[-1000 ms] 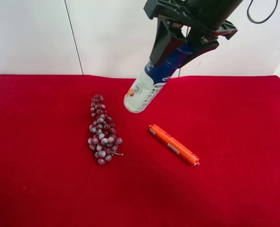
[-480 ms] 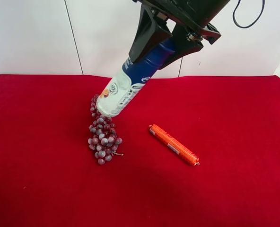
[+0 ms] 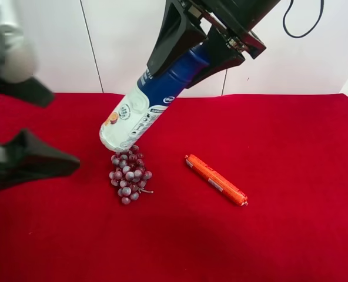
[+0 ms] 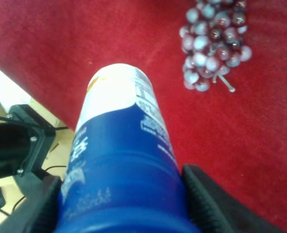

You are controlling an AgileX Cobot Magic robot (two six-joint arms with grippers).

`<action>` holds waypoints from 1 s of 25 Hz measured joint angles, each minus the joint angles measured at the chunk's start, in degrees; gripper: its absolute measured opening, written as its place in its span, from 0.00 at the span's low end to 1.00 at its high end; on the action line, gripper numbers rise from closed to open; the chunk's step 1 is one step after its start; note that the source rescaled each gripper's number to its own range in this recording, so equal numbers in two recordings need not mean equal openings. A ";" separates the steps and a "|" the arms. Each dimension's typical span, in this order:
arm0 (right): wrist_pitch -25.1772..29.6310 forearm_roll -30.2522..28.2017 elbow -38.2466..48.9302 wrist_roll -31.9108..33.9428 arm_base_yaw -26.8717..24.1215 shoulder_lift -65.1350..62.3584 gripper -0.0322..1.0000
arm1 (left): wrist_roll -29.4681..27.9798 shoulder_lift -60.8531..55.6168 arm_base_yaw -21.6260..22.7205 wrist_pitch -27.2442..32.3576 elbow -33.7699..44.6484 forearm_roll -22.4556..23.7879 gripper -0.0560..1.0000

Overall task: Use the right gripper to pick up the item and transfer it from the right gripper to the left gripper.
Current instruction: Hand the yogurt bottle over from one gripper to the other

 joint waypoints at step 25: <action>0.72 10.42 0.00 -7.11 0.00 0.00 0.03 | 5.48 8.05 -0.07 -8.57 -0.78 -0.22 0.93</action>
